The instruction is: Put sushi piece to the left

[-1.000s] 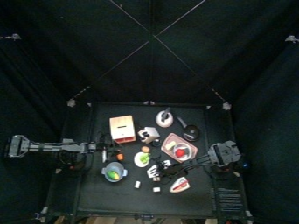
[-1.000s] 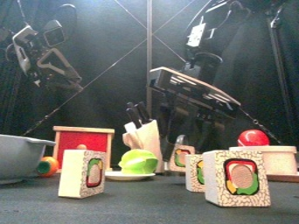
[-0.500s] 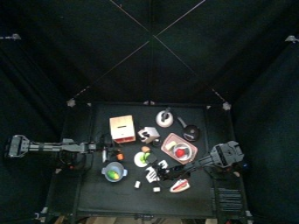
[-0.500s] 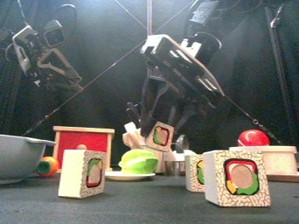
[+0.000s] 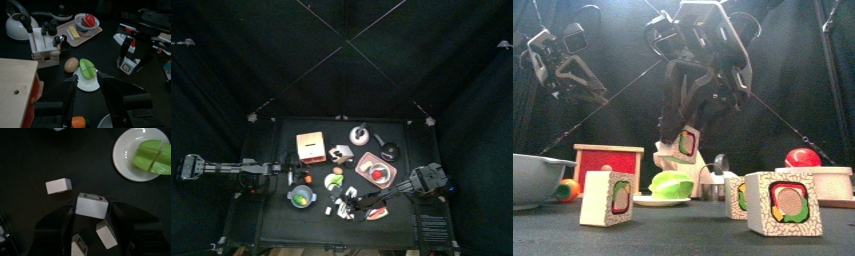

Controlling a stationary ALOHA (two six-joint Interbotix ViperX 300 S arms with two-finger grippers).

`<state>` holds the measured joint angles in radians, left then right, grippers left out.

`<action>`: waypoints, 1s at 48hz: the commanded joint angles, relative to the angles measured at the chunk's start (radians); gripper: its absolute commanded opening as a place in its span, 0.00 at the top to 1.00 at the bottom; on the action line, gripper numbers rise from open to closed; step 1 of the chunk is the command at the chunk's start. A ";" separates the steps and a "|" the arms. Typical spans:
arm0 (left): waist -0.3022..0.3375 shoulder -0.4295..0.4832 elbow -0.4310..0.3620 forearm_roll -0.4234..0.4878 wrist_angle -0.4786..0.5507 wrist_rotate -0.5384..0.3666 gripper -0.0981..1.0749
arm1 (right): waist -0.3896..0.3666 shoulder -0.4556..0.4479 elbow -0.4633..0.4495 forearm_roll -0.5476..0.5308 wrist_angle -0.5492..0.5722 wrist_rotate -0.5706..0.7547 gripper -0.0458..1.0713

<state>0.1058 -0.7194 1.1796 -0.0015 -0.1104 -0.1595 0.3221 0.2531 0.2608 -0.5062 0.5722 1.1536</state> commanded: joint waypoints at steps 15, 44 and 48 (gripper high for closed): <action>0.000 0.002 -0.012 0.000 -0.005 0.002 0.26 | 0.028 0.063 -0.126 0.095 0.064 -0.179 0.35; 0.000 0.000 -0.011 0.000 -0.005 0.002 0.26 | 0.049 0.121 -0.193 0.133 0.080 -0.256 0.35; 0.000 0.002 -0.011 0.000 -0.005 0.002 0.26 | 0.049 0.124 -0.195 0.130 0.077 -0.258 0.35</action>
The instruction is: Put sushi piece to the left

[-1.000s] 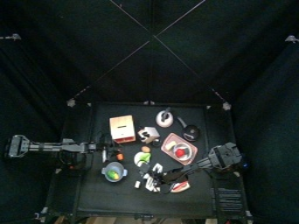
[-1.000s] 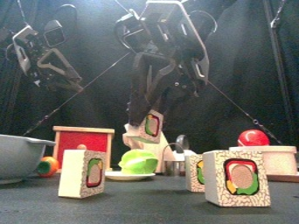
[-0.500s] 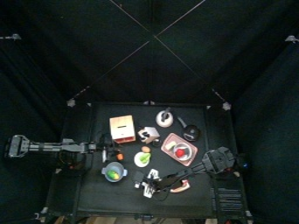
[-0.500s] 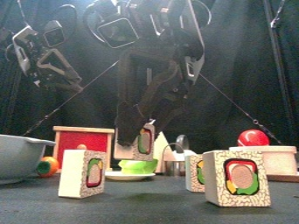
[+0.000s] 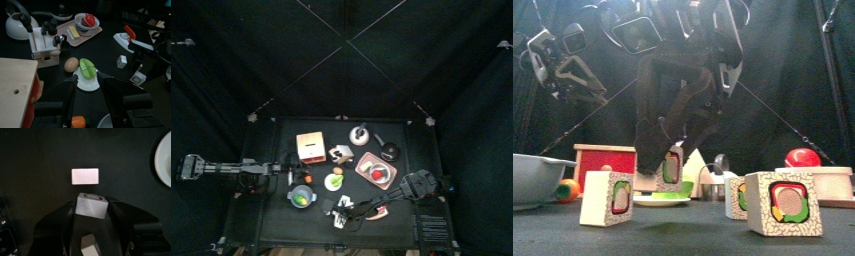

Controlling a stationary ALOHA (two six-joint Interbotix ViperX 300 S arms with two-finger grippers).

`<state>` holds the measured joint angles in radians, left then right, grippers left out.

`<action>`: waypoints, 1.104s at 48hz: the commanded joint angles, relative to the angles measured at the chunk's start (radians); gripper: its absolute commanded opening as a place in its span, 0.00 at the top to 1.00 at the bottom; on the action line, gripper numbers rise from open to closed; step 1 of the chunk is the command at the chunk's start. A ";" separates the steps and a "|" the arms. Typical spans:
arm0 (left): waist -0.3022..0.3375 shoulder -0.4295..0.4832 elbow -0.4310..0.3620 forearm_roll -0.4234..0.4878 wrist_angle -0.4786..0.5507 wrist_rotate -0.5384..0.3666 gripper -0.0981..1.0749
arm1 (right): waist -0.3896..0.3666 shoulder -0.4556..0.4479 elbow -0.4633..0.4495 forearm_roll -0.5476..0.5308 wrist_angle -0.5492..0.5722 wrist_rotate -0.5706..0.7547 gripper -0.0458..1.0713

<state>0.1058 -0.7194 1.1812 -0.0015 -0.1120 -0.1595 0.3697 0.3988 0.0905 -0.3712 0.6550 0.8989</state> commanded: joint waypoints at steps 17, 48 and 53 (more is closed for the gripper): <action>0.000 0.000 -0.012 0.000 -0.003 0.002 0.26 | 0.005 0.005 -0.058 -0.003 -0.009 -0.003 0.35; 0.000 0.002 -0.011 0.000 -0.003 0.002 0.26 | 0.003 0.043 -0.095 0.092 0.029 -0.135 0.35; 0.000 0.002 -0.011 0.000 -0.003 0.002 0.26 | 0.003 0.038 -0.095 0.071 0.035 -0.138 0.35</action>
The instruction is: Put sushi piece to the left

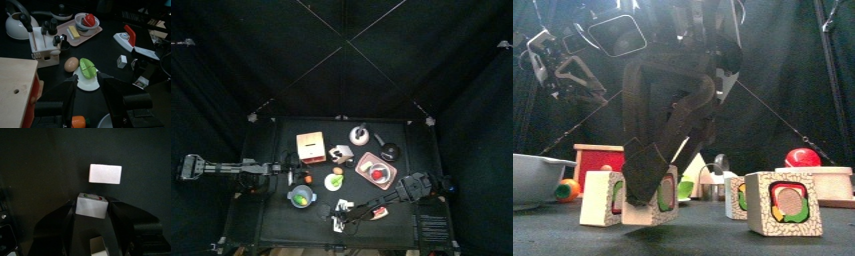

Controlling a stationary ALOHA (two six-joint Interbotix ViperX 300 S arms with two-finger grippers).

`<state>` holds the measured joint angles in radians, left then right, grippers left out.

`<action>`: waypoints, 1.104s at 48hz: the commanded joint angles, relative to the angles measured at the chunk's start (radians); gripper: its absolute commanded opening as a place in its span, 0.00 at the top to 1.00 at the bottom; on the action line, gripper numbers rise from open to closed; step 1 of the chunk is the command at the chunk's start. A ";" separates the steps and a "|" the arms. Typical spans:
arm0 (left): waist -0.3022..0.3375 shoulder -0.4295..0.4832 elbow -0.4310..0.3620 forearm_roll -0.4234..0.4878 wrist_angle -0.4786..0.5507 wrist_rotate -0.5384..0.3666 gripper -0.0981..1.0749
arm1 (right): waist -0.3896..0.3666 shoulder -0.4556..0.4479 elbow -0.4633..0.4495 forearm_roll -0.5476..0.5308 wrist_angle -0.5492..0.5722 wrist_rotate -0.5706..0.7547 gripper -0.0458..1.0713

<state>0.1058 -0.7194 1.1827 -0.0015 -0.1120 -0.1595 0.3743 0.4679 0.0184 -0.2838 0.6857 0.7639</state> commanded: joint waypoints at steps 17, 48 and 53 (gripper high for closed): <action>0.000 0.002 -0.012 0.000 -0.003 0.002 0.26 | -0.005 -0.031 -0.026 -0.032 0.012 -0.032 0.35; 0.000 0.002 -0.012 0.000 -0.003 0.002 0.26 | -0.031 -0.008 -0.023 -0.046 0.005 -0.028 0.27; 0.000 0.002 -0.011 0.000 -0.003 0.002 0.26 | -0.031 -0.006 -0.026 -0.046 0.005 -0.029 0.21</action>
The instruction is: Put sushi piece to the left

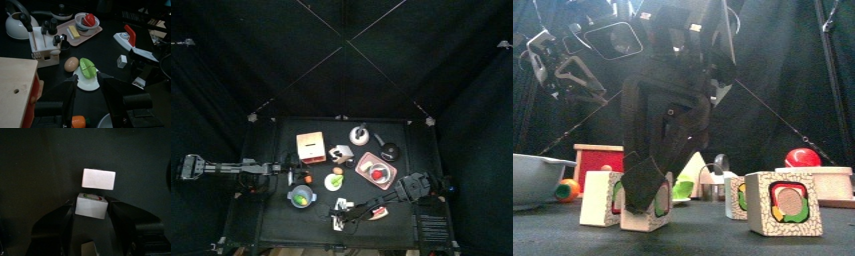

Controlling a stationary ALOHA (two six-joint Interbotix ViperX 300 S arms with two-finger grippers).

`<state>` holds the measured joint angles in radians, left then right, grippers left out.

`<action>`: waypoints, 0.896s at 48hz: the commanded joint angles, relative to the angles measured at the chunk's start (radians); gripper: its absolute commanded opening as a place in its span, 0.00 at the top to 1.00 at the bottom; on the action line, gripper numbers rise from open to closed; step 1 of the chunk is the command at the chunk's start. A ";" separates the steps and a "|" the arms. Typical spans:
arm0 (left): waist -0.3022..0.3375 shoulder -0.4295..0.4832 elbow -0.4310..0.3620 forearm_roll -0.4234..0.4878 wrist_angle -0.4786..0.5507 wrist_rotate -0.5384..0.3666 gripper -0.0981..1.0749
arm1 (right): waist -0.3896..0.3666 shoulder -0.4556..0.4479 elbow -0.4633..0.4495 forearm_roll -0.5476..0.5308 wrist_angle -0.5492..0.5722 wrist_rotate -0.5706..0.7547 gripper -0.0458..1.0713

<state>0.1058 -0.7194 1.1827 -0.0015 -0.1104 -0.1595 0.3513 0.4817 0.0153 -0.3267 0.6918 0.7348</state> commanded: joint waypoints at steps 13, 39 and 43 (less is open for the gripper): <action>0.000 0.002 -0.011 0.000 -0.005 0.002 0.26 | -0.008 -0.020 -0.035 -0.003 0.009 0.000 0.12; 0.000 0.000 -0.011 0.000 -0.005 0.002 0.26 | 0.000 -0.052 -0.072 -0.017 0.066 0.002 0.11; 0.000 0.000 -0.011 0.000 -0.005 0.002 0.26 | 0.000 -0.054 -0.072 -0.017 0.067 0.002 0.11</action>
<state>0.1058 -0.7194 1.1842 -0.0015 -0.1120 -0.1595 0.3513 0.4832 -0.0337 -0.3405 0.7593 0.7348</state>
